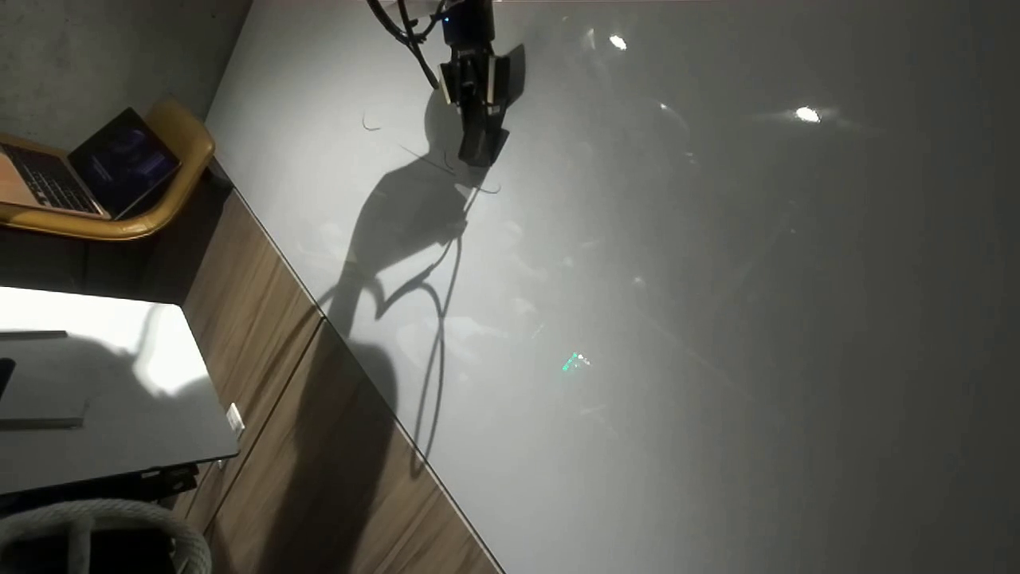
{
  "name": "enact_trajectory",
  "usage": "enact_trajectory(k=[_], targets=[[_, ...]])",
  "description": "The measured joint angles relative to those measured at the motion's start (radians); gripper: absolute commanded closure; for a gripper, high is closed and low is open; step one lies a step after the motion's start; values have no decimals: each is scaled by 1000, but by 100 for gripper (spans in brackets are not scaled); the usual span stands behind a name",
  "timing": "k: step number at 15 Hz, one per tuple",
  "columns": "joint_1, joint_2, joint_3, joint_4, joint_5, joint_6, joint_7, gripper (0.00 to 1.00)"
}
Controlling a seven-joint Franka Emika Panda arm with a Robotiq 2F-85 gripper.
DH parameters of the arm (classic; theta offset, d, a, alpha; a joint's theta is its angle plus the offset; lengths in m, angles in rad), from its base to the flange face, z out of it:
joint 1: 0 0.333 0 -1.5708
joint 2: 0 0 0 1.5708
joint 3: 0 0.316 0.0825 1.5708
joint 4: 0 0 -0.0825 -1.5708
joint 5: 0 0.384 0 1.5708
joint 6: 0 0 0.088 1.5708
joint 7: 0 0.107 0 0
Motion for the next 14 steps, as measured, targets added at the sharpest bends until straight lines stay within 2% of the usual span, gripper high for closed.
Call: enact_trajectory(k=[6,10,14], targets=[[-60,-3,-47,-97,0,100,-37,71],[-62,-4,-44,-95,-7,95,-46,71],[-57,-7,-23,-55,-57,41,-65,71]])
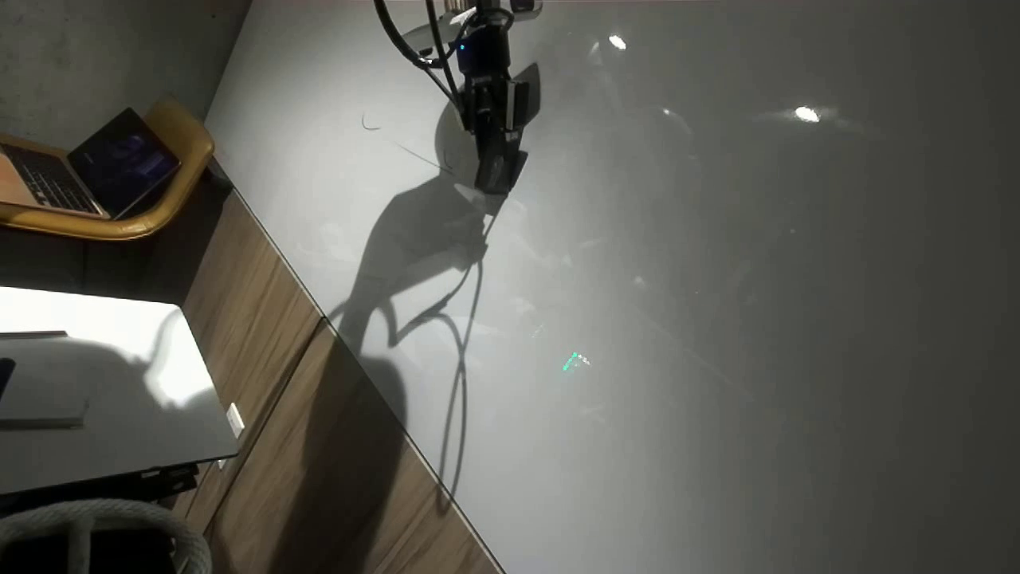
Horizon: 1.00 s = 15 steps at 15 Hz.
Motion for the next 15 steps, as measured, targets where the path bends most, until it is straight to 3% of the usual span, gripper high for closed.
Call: enact_trajectory(k=[10,15], targets=[[25,4,34,57,-45,-68,-5,71],[83,71,83,72,-56,-98,68,71]])
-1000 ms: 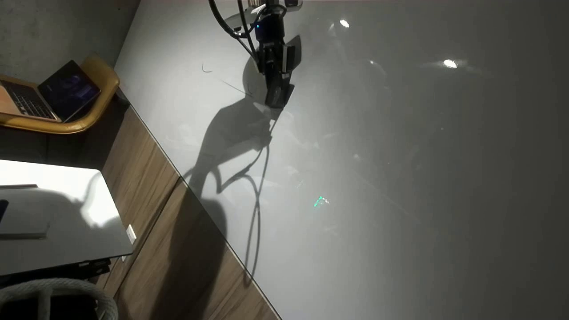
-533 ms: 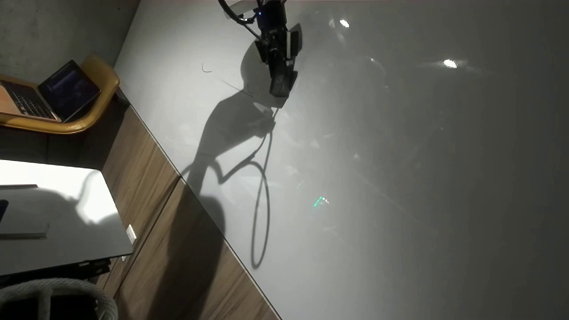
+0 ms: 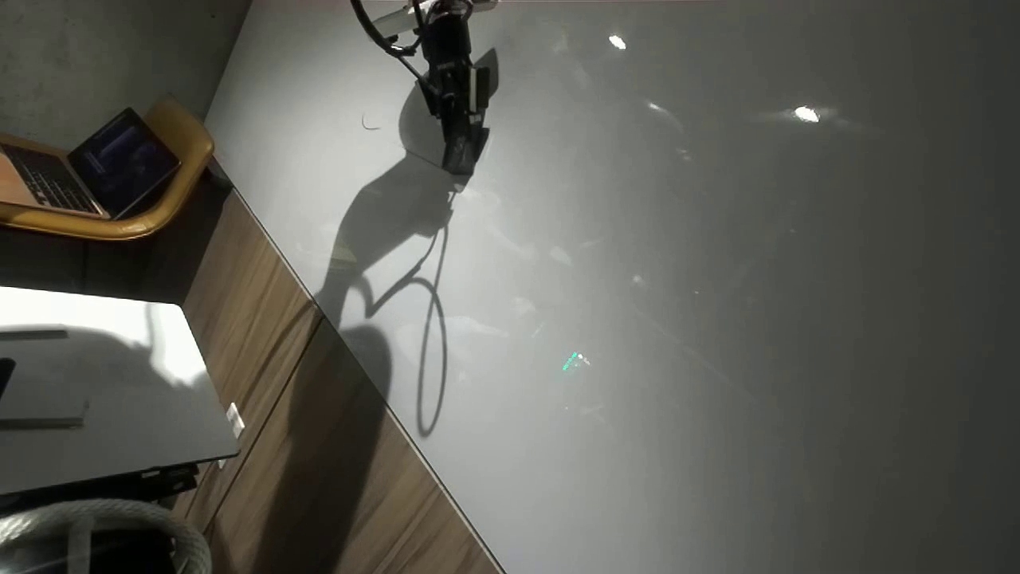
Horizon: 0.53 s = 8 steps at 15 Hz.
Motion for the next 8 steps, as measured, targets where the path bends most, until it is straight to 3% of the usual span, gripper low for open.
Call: enact_trajectory(k=[8], targets=[[151,154,38,182,-73,-195,40,71]])
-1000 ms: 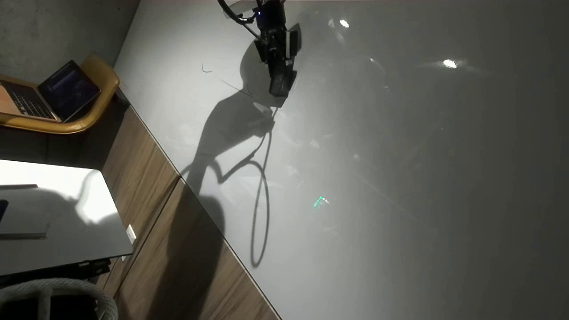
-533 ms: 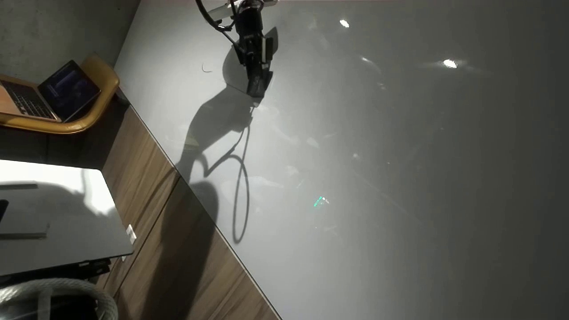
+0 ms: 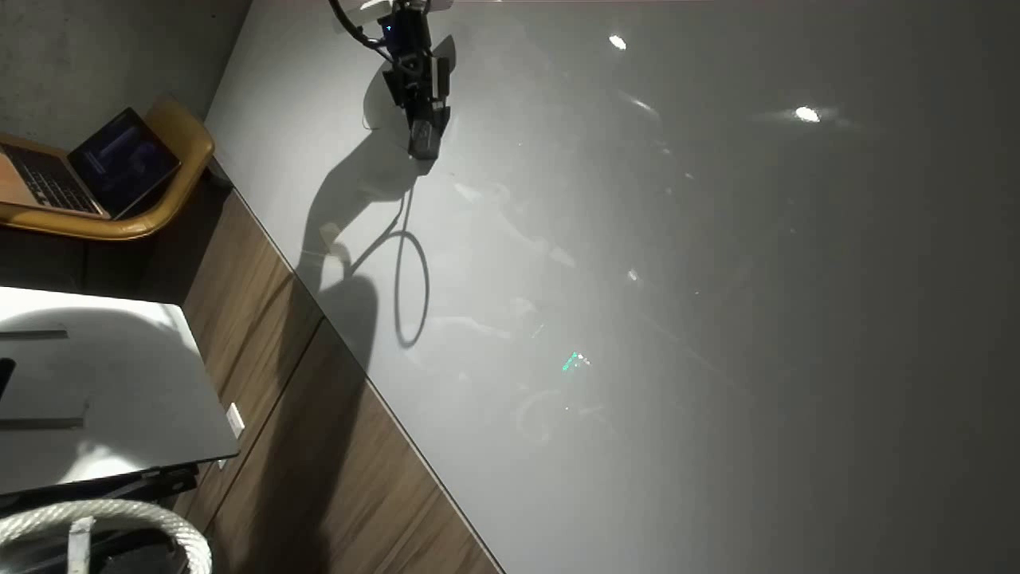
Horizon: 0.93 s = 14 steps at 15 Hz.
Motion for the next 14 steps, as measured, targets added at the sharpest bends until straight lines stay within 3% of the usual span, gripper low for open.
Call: enact_trajectory(k=[6,14], targets=[[33,12,0,66,-26,-63,-59,71],[56,60,0,66,-27,-63,-53,71]])
